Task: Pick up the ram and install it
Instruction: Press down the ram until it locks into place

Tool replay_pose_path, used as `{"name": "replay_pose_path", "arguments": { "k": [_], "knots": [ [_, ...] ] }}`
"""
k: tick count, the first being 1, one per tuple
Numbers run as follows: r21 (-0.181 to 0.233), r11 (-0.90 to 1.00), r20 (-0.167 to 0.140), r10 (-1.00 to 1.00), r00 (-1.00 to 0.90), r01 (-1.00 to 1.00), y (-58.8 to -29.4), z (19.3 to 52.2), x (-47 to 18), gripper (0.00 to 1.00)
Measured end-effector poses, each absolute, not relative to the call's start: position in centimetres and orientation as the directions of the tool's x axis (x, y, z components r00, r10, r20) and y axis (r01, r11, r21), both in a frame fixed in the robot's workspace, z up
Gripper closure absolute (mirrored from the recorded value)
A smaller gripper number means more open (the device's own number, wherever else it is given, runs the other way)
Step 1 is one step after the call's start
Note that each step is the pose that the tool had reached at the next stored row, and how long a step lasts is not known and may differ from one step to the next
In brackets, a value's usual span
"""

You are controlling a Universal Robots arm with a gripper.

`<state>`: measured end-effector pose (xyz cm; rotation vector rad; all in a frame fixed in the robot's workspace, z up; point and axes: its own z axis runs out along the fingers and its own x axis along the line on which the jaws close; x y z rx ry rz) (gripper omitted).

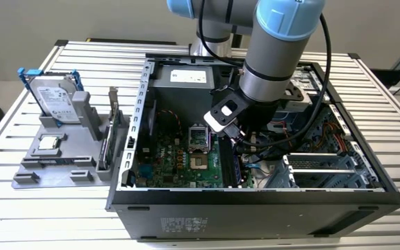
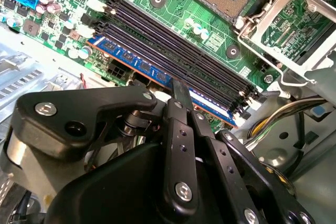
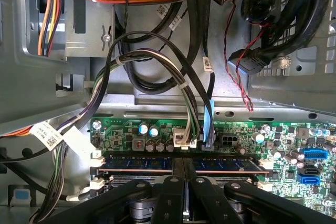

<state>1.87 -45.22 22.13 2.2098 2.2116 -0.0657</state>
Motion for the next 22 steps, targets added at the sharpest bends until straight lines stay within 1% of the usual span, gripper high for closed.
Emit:
{"name": "replay_pose_path", "arguments": {
  "k": [22],
  "knots": [
    [-0.02,0.0,-0.04,0.999,-0.001,1.0,-45.22,22.17,1.87,1.0]
  ]
}}
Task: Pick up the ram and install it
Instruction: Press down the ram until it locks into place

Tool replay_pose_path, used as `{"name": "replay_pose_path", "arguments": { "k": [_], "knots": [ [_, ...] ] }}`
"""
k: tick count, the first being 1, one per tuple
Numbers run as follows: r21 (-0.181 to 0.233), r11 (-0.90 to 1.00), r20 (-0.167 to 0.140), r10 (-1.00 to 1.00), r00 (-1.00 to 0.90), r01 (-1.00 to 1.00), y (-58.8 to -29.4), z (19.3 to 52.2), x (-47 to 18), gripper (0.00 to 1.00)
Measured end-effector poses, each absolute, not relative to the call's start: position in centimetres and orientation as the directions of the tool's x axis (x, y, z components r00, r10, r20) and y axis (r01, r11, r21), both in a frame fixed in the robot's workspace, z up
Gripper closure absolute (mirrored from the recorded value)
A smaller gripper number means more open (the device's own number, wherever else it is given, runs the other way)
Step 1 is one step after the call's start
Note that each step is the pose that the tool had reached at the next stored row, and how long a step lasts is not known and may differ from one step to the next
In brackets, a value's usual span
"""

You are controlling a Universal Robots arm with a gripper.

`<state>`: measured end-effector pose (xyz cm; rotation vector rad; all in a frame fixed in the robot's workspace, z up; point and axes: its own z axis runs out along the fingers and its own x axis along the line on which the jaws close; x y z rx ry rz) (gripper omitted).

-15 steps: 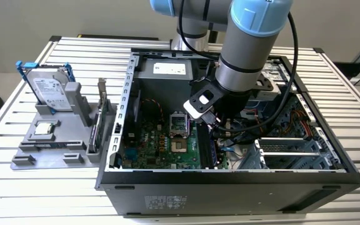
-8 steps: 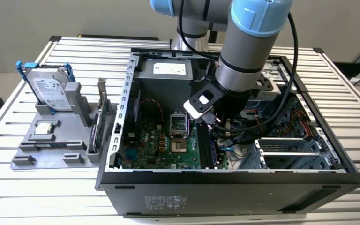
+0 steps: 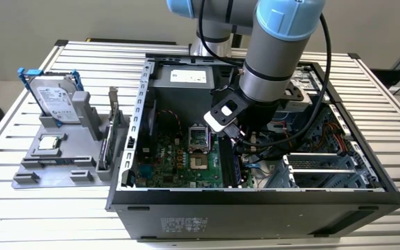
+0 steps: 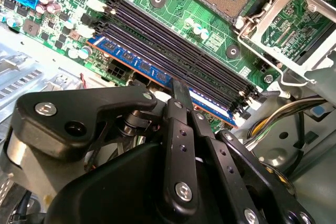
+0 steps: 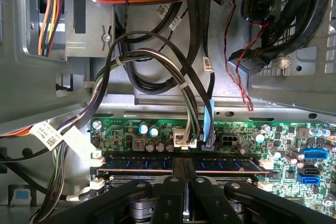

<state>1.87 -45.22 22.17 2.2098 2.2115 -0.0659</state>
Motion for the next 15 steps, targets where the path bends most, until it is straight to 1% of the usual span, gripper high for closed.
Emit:
{"name": "replay_pose_path", "arguments": {
  "k": [15],
  "knots": [
    [-0.019,0.0,-0.04,0.999,-0.001,1.0,-45.22,21.98,1.87,1.0]
  ]
}}
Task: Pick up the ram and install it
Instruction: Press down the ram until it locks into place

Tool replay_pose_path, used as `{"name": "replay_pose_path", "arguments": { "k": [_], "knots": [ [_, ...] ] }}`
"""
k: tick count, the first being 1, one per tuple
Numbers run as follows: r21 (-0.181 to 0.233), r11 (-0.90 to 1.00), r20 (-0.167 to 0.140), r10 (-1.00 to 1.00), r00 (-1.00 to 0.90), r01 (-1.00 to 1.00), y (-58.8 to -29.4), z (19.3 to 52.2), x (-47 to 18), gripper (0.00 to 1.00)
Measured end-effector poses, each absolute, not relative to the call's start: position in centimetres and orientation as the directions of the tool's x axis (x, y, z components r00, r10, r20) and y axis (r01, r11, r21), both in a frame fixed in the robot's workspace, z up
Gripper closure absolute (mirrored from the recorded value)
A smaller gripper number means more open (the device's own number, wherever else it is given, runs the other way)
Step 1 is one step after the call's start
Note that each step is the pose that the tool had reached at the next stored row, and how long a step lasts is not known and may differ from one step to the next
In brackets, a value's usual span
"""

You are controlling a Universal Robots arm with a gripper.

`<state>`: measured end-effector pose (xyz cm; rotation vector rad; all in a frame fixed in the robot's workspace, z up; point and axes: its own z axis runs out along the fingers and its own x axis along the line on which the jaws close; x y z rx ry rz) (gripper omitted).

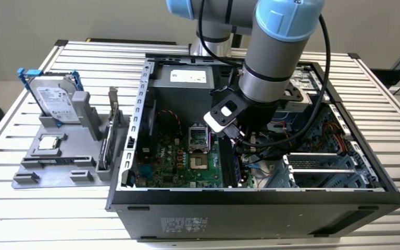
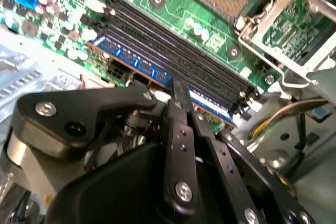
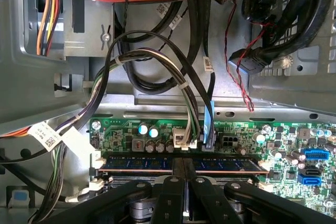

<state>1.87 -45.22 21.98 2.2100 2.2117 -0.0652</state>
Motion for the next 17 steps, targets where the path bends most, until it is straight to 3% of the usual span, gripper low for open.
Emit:
{"name": "replay_pose_path", "arguments": {
  "k": [17],
  "knots": [
    [-0.02,0.0,-0.04,0.999,-0.001,1.0,-45.2,26.4,1.9,1.0]
  ]
}}
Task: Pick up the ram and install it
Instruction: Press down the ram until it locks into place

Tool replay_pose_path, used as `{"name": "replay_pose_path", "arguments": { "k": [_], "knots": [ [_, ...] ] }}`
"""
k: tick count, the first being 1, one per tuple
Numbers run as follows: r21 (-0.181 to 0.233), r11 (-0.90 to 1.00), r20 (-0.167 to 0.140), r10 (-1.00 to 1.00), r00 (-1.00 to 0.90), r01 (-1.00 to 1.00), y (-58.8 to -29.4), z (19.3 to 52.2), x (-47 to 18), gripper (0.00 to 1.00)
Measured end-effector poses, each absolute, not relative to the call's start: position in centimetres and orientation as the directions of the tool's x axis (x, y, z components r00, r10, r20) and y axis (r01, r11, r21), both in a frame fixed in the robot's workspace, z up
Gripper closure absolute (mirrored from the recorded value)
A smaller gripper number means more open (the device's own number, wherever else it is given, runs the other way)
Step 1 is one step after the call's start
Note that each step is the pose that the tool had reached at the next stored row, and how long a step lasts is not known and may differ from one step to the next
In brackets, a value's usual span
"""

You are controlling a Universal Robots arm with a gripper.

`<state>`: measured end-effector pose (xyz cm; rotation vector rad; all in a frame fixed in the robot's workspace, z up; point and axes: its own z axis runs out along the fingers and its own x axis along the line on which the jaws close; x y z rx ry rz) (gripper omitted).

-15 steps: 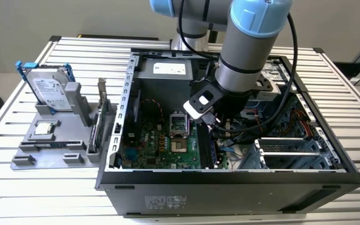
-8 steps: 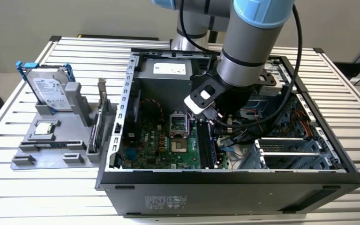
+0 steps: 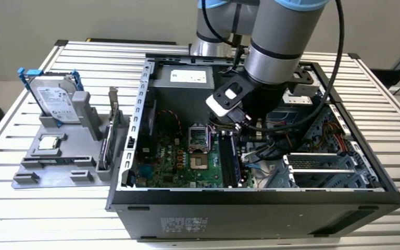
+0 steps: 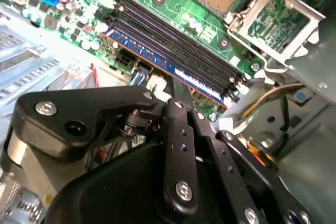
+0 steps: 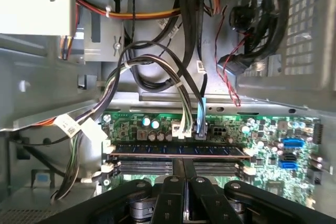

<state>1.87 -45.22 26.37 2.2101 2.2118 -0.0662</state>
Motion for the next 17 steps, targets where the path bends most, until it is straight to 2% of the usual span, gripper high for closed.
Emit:
{"name": "replay_pose_path", "arguments": {
  "k": [5,17],
  "knots": [
    [-0.02,0.0,-0.04,0.999,-0.001,1.0,-45.2,28.1,1.9,1.0],
    [-0.02,0.0,-0.04,0.999,-0.001,1.0,-45.2,28.3,1.9,1.0]
  ]
}}
